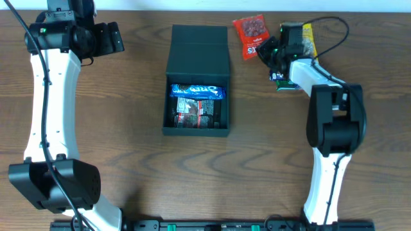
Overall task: Pack container
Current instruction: 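Grasp the red HACKS bag with the right gripper, then carry the HACKS bag with the right gripper into the box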
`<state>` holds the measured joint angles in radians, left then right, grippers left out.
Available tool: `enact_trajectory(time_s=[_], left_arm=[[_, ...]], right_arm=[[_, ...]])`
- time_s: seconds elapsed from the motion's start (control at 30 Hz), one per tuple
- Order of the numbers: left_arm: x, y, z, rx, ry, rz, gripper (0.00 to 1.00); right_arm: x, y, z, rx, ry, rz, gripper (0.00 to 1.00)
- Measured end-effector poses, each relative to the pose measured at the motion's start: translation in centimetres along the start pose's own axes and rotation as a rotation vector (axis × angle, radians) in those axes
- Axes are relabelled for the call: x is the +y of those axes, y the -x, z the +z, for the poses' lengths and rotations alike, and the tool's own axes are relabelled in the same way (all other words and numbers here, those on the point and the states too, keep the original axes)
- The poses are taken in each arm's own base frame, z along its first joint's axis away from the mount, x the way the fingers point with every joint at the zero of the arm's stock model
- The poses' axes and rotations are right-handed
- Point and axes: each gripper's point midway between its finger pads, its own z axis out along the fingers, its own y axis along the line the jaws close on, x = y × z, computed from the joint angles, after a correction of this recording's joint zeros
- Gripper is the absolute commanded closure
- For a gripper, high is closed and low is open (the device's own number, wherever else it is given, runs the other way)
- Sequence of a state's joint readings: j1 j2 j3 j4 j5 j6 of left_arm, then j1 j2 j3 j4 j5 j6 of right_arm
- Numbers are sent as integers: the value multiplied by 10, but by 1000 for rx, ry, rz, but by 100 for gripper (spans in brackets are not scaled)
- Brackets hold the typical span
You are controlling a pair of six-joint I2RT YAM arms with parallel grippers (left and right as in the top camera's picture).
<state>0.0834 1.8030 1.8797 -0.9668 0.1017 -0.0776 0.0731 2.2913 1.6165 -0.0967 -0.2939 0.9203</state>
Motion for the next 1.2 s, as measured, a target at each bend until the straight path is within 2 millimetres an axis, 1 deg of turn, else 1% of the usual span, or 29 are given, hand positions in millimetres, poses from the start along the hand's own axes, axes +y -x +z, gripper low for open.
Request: enact_trajectory(time_s=[0.1, 0.2, 0.27, 0.33, 0.37, 0.43, 0.53, 0.63, 0.73, 0.77, 0.87, 0.93, 1.13, 1.2], left_arm=[[0, 1, 0, -2, 0, 0, 5], [0, 1, 0, -3, 0, 0, 5], [0, 1, 0, -2, 0, 0, 4], [0, 1, 0, -3, 0, 0, 5], [0, 1, 0, -3, 0, 1, 5], [0, 1, 0, -3, 0, 4, 5], [0, 2, 0, -6, -1, 7, 5], [-1, 4, 0, -15, -2, 9, 4], [-1, 6, 0, -23, -3, 9, 5], [-1, 6, 0, -23, -3, 11, 5], [-1, 6, 0, -23, -3, 28, 5], [-1, 6, 0, -23, -3, 36, 4], [-1, 5, 0, -21, -2, 54, 5], [-1, 5, 0, -21, -2, 57, 5]], right_arm=[[31, 3, -31, 14, 49, -77, 99], [67, 5, -71, 17, 114, -167, 99], [88, 4, -96, 21, 159, -227, 99], [104, 2, -116, 26, 201, -280, 98], [119, -2, -136, 35, 245, -333, 99], [134, -9, -157, 52, 294, -392, 99], [150, -24, -184, 101, 369, -468, 99], [164, -46, -207, 182, 472, -537, 99], [172, -71, -218, 276, 563, -591, 99], [173, -76, -220, 297, 582, -604, 99], [180, -103, -229, 378, 664, -674, 99], [181, -119, -234, 428, 706, -710, 99], [180, -153, -241, 515, 765, -794, 99], [181, -170, -243, 546, 785, -838, 99]])
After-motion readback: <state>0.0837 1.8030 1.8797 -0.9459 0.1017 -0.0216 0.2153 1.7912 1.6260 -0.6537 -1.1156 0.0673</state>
